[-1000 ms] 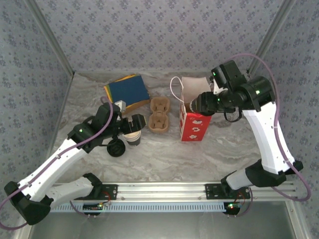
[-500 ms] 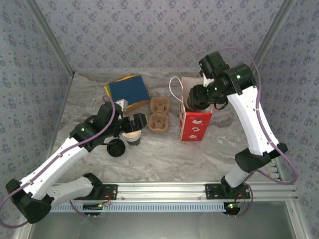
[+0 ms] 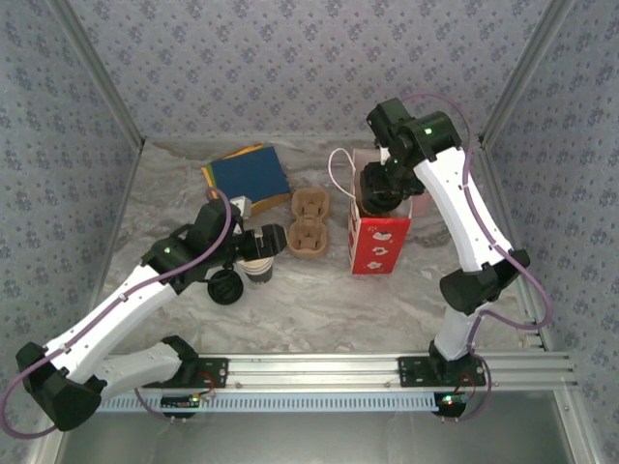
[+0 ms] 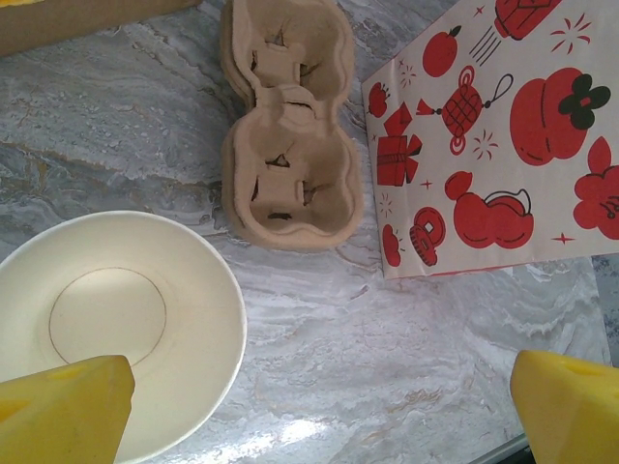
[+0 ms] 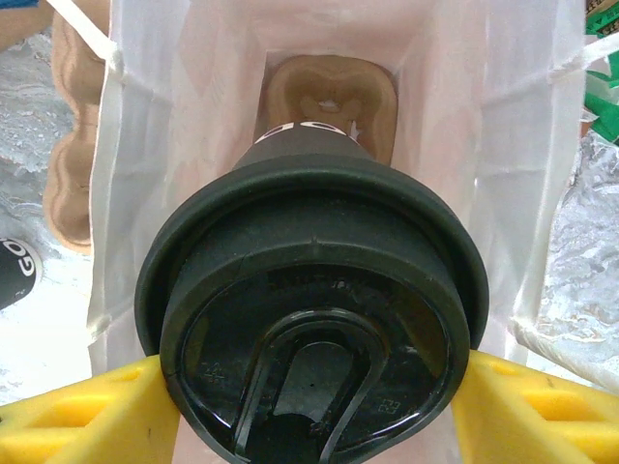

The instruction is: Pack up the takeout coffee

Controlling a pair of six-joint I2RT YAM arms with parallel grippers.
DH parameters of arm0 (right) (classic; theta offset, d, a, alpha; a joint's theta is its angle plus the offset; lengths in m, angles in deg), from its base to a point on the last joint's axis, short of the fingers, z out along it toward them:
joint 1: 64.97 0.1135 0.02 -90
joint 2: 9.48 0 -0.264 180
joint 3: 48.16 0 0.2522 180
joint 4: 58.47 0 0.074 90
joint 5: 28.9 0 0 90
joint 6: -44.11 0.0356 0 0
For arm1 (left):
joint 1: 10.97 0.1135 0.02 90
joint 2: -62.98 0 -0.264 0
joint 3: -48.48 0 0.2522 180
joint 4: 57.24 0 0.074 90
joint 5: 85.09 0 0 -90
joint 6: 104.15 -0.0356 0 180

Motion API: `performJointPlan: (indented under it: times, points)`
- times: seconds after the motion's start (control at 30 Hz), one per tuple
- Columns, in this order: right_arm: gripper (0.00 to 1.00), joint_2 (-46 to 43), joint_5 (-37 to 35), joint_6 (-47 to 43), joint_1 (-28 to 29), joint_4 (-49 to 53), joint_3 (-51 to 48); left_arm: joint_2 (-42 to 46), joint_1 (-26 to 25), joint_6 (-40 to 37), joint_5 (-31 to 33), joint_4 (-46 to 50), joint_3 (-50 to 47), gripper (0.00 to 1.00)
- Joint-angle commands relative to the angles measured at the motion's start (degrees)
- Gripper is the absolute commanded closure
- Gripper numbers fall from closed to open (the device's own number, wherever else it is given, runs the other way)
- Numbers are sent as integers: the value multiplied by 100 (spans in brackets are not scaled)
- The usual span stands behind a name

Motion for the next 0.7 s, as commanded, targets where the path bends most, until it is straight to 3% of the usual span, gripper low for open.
performJointPlan:
  times: [0.0,0.67]
  points:
    - [30,63,-69,-105,-35,584,-37,12,21,-152,-39,-215,-101,0]
    - [30,211,55,-65,75,887,-445,-76,218,-190,-319,-453,-325,0]
